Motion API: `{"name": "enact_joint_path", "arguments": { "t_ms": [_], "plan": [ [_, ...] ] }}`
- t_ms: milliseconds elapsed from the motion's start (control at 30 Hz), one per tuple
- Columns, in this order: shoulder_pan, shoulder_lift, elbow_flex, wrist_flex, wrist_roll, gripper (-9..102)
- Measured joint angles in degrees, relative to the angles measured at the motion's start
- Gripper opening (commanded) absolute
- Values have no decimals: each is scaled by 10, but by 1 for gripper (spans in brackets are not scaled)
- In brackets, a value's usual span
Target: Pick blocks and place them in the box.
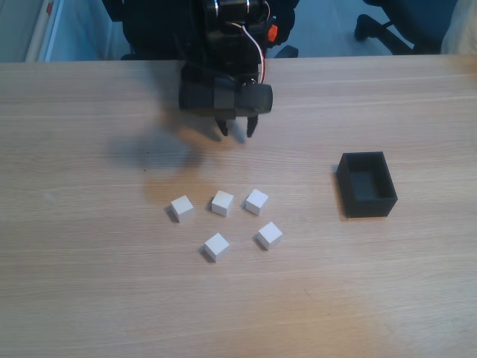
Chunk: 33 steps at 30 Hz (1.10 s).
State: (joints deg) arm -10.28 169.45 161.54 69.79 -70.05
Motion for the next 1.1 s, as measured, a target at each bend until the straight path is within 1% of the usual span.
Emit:
{"name": "enact_joint_path", "arguments": {
  "t_ms": [200,467,767,1100],
  "plan": [
    [-1,-112,-60,-91,57,15],
    [-14,-268,-135,-142,108,15],
    [-18,-472,-285,-145,183,14],
    [-18,-577,-350,-145,193,15]
  ]
}}
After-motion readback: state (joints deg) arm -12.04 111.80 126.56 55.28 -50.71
